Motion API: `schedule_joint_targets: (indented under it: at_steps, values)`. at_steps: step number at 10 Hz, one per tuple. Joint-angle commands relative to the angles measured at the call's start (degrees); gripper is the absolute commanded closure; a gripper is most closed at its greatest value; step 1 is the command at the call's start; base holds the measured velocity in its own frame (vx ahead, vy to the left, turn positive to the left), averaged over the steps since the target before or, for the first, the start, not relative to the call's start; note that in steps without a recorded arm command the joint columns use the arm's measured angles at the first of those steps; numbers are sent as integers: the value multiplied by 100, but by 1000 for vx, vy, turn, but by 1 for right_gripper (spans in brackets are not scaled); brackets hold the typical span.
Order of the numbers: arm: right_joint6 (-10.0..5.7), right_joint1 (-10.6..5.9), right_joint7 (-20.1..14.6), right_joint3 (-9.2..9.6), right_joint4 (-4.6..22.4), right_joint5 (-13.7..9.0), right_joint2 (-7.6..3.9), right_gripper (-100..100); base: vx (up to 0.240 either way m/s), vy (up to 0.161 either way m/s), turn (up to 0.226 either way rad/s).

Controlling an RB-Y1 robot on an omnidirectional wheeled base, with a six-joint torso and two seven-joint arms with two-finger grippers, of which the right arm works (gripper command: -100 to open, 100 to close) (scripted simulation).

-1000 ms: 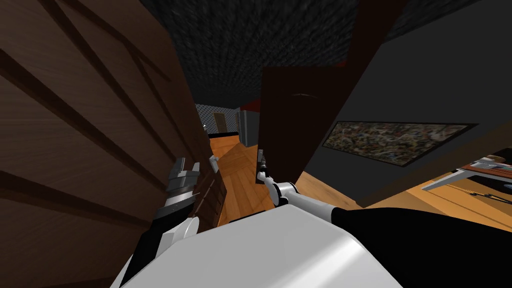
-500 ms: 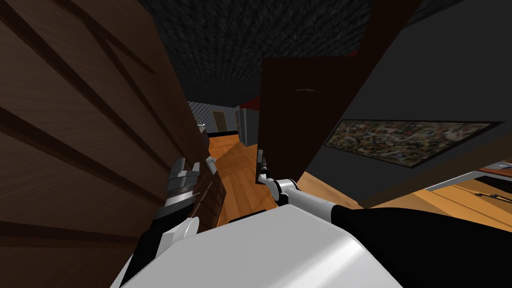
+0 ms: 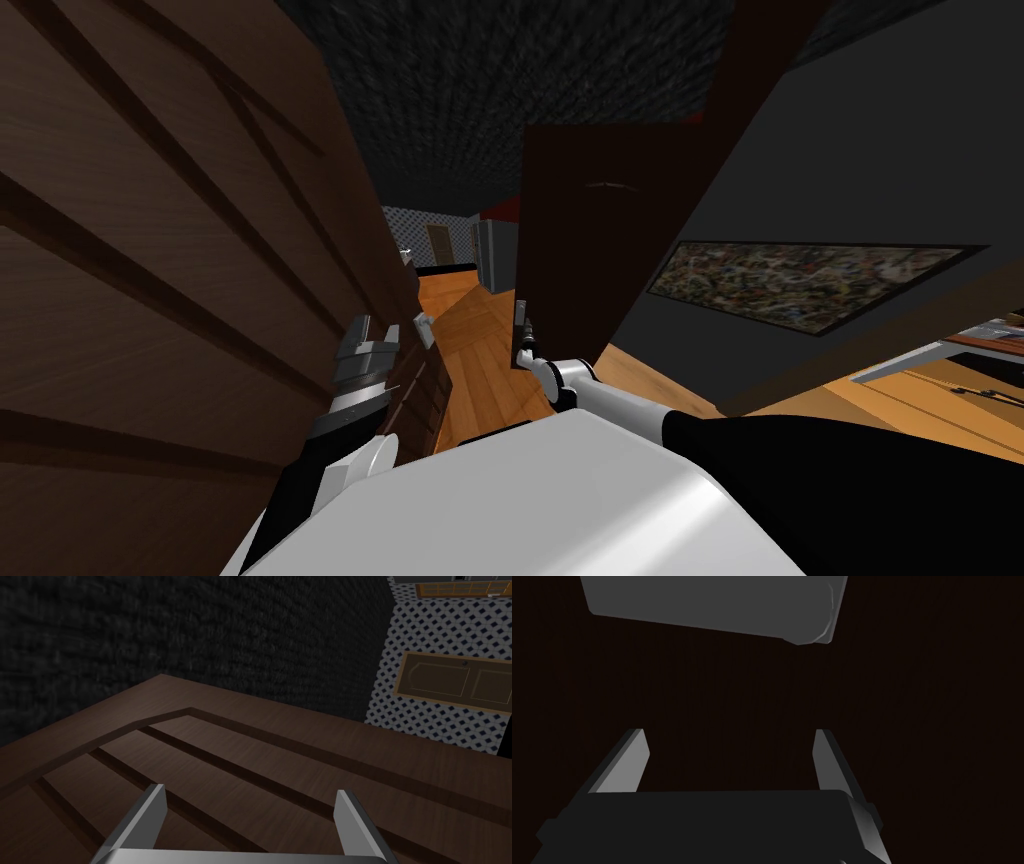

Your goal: Push the door open

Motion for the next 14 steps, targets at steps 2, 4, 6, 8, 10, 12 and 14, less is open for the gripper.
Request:
schedule_joint_targets:
  at_steps: [2, 4, 6, 8, 10, 12, 14]
  values:
    - [94, -186, 129, -73, 22, -77, -154, -100, 121, 10, -8]
    - [212, -418, 292, -166, 67, -174, -226, -100, 128, -16, -5]
    - [329, -649, 453, -257, 133, -269, -192, -100, 191, -9, -8]
    - [379, -675, 508, -283, 92, -294, -159, -100, 146, -11, -2]
    - [379, -675, 508, -283, 92, -294, -159, 100, -17, 3, 0]
    - [379, -675, 508, -283, 92, -294, -159, 100, -24, 3, 1]
    - [379, -675, 508, -283, 92, -294, -159, 100, -5, 1, 0]
